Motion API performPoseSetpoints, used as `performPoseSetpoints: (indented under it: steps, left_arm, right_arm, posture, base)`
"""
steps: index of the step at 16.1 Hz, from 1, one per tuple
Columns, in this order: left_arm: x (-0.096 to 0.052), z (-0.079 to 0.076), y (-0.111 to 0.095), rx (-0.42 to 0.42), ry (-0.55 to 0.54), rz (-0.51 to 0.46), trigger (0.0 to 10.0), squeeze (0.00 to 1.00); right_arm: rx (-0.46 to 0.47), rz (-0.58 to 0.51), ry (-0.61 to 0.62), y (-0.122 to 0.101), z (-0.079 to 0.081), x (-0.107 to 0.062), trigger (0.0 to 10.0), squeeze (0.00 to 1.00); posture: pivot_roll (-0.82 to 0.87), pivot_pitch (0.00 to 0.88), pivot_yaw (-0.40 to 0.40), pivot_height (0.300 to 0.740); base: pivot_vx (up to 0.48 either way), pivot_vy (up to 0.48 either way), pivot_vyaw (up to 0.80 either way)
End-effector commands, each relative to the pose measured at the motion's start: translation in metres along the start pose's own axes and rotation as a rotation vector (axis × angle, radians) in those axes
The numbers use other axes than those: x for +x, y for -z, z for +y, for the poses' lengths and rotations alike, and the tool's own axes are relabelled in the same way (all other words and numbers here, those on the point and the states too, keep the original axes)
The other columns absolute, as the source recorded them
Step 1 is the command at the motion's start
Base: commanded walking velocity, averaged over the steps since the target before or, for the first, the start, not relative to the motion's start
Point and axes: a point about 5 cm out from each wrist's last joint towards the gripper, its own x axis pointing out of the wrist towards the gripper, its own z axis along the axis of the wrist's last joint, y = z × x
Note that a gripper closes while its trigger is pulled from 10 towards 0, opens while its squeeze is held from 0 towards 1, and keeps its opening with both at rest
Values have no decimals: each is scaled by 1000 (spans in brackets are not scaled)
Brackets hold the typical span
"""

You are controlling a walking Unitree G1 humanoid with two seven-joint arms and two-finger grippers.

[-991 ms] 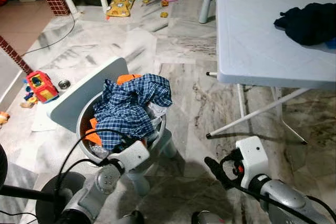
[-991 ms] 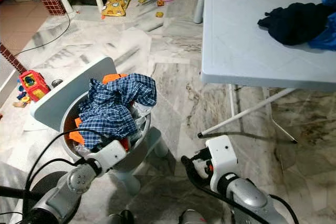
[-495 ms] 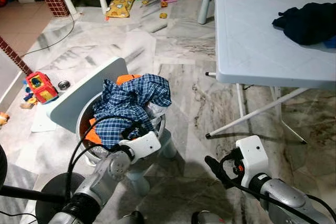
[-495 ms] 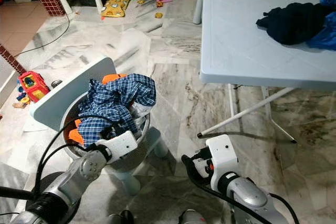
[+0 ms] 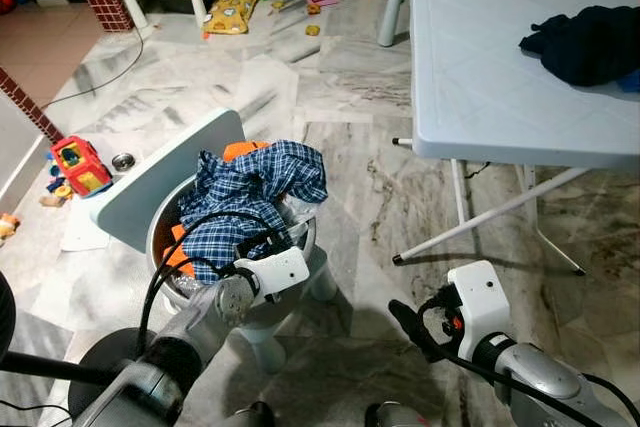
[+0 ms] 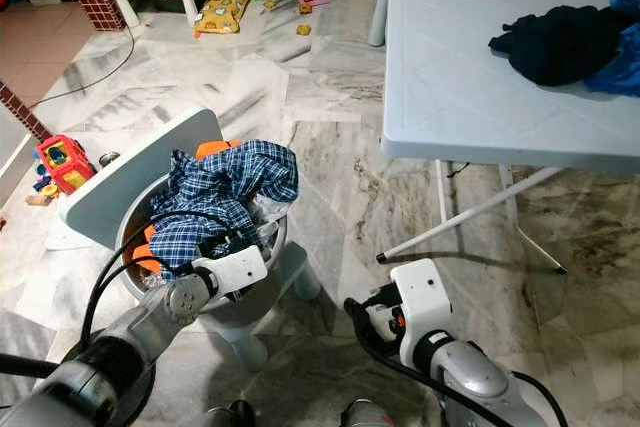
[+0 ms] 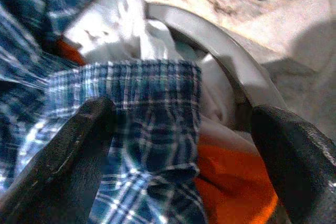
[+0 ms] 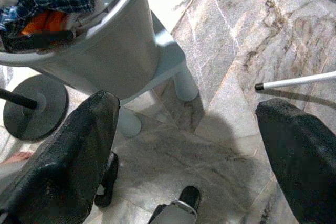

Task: Hang hanger

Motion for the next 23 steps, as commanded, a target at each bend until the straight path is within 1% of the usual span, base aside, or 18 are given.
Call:
performPoseSetpoints:
  steps: [1,2,3,4,5,6,7,8,13,14,15,16,17,18,19,21,22,23]
  left_arm:
    - [1,-1,3,-6,33,14,10000,1000]
    - [1,-1,3,0,40,14,10000,1000]
    - [2,-1,2,23,58,13,10000,867]
    - [2,0,2,40,67,12,10000,667]
    - [2,2,4,76,74,19,10000,0]
    - [2,5,8,103,82,28,10000,0]
    - [2,7,10,105,88,38,10000,0]
    - [1,10,14,127,112,58,10000,0]
    - [-3,11,26,195,194,111,10000,0]
    - [-3,10,27,186,211,126,9373,0]
    - [-3,10,29,167,209,141,4824,0]
    - [-4,11,32,152,203,160,3569,0]
    - [-4,14,35,130,179,184,3412,0]
    - [-4,18,33,125,154,172,10000,0]
    - [-3,21,31,110,135,161,10000,0]
    - [-2,29,27,105,78,141,10000,0]
    - [-2,38,23,85,12,117,10000,0]
    - [-1,41,22,90,-4,112,10000,0]
  right_arm:
    - [4,2,-3,0,2,-5,10000,0]
    - [5,3,-4,0,2,-6,10000,0]
    - [7,6,-5,1,3,-7,10000,0]
    - [7,7,-5,1,3,-8,10000,0]
    - [8,9,-5,1,3,-8,10000,0]
    - [10,11,-4,1,3,-9,10000,0]
    - [12,12,-5,1,4,-9,10000,0]
    - [16,14,-5,1,4,-9,10000,0]
    - [25,17,-7,2,5,-9,10000,0]
    - [26,16,-8,2,5,-9,10000,0]
    - [26,16,-9,1,5,-9,10000,0]
    - [26,16,-9,1,5,-9,10000,0]
    - [25,15,-8,1,5,-9,10000,0]
    - [25,14,-6,1,4,-8,10000,0]
    - [24,13,-4,0,4,-8,10000,0]
    - [23,13,-3,1,3,-7,10000,0]
    - [22,10,-3,0,4,-5,10000,0]
    - [21,9,-2,0,4,-5,10000,0]
  posture:
    - [-315,203,42,740]
    - [-318,205,43,740]
    - [-319,210,43,740]
    - [-319,212,43,740]
    - [-319,217,42,740]
    - [-319,220,44,740]
    - [-319,222,44,740]
    - [-319,223,47,740]
    - [-320,223,52,740]
    - [-320,223,53,740]
    - [-319,221,52,740]
    - [-319,220,52,740]
    - [-318,220,51,740]
    - [-317,219,50,740]
    - [-315,217,50,740]
    - [-312,217,48,740]
    - [-308,215,49,740]
    - [-307,214,50,740]
  base:
    - [0,0,0]
    - [0,0,0]
    - [0,0,0]
    - [0,0,0]
    - [0,0,0]
    - [0,0,0]
    - [0,0,0]
    - [0,0,0]
    - [0,0,0]
    - [0,0,0]
    - [0,0,0]
    - [0,0,0]
    - [0,0,0]
    - [0,0,0]
    - [0,0,0]
    - [0,0,0]
    - [0,0,0]
    - [0,0,0]
